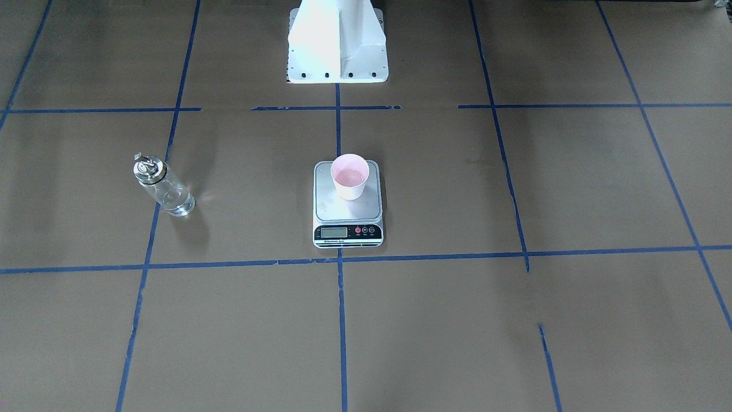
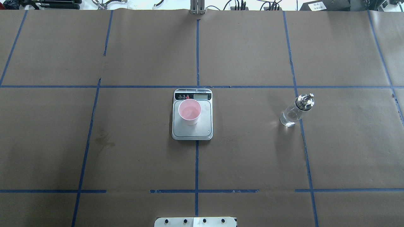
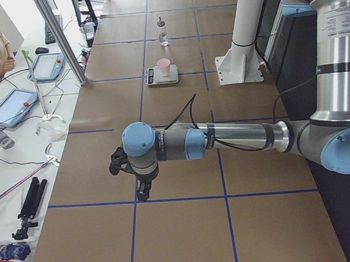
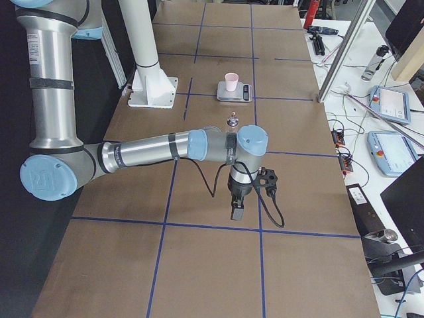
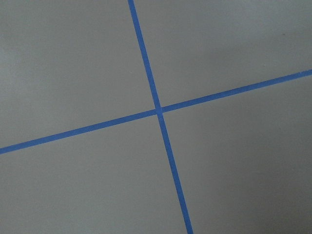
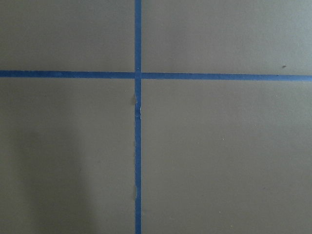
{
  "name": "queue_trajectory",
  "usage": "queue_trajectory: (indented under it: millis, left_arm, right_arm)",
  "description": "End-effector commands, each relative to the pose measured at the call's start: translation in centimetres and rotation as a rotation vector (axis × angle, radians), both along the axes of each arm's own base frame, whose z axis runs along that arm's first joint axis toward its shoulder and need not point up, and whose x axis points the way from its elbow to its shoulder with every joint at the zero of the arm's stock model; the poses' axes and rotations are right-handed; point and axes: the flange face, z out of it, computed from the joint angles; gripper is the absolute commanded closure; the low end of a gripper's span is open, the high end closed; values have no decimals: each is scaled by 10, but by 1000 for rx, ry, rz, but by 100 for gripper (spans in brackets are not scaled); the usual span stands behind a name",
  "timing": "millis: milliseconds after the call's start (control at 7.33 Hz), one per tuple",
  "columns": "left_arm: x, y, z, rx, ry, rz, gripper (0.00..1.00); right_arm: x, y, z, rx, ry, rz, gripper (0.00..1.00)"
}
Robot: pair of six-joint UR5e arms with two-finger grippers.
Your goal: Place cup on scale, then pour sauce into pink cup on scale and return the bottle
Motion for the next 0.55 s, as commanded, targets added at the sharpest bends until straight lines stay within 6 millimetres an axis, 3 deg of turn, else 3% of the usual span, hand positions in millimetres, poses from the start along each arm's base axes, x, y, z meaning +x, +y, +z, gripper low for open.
queue_trajectory:
  millis: [0, 409]
  left_arm:
    - [0, 0, -1, 2, 0, 0, 0]
    - [0, 0, -1, 2, 0, 0, 0]
  right_arm:
    - [0, 8, 7, 29, -3, -1, 0]
    - [0, 9, 8, 30, 2, -3, 0]
